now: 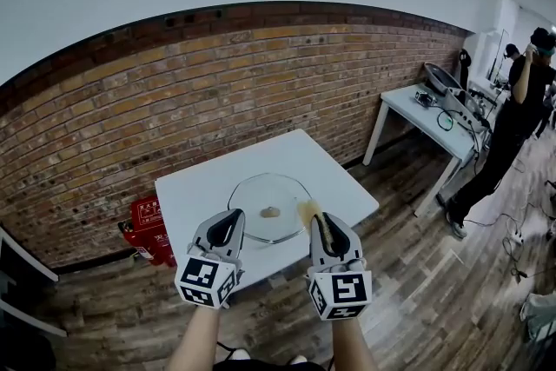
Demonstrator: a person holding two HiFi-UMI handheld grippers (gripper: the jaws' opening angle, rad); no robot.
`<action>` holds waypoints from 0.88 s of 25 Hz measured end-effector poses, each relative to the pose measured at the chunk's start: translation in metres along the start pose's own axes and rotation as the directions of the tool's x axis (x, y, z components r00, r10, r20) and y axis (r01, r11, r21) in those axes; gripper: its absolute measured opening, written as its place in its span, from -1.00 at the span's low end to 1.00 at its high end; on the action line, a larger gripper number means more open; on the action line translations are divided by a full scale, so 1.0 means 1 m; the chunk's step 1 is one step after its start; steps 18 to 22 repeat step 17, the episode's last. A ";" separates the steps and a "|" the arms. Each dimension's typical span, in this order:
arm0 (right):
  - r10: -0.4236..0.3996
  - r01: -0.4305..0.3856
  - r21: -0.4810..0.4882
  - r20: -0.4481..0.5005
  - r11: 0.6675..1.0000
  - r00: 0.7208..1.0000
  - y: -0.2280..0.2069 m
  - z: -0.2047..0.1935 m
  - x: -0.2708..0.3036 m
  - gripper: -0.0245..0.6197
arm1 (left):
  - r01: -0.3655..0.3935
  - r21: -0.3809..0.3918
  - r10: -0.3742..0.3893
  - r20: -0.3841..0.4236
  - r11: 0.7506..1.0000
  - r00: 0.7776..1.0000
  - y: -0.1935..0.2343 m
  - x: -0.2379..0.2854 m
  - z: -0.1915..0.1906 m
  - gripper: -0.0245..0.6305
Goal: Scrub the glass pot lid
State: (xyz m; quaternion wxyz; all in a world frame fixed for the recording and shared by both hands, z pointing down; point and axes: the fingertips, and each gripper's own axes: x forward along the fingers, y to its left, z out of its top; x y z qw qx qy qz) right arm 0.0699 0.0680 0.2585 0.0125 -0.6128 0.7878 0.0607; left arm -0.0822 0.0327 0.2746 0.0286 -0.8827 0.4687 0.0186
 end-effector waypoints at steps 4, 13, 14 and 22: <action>-0.001 0.001 0.000 -0.003 1.000 1.000 0.001 -0.001 0.002 -0.75 | -0.009 -0.040 0.010 0.010 0.999 1.000 0.006 -0.001 -0.001 -0.90; 0.002 -0.002 -0.009 -0.008 1.000 1.000 0.003 -0.005 0.004 -0.75 | -0.010 -0.023 0.010 0.009 1.000 1.000 0.004 0.001 -0.003 -0.90; 0.003 -0.003 -0.010 -0.007 1.000 1.000 0.003 -0.005 0.004 -0.75 | -0.010 -0.021 0.010 0.009 1.000 1.000 0.004 0.001 -0.003 -0.90; 0.006 -0.006 -0.010 -0.004 1.000 1.000 0.005 -0.005 0.005 -0.75 | -0.009 -0.021 0.010 0.011 1.000 1.000 0.004 0.001 -0.003 -0.90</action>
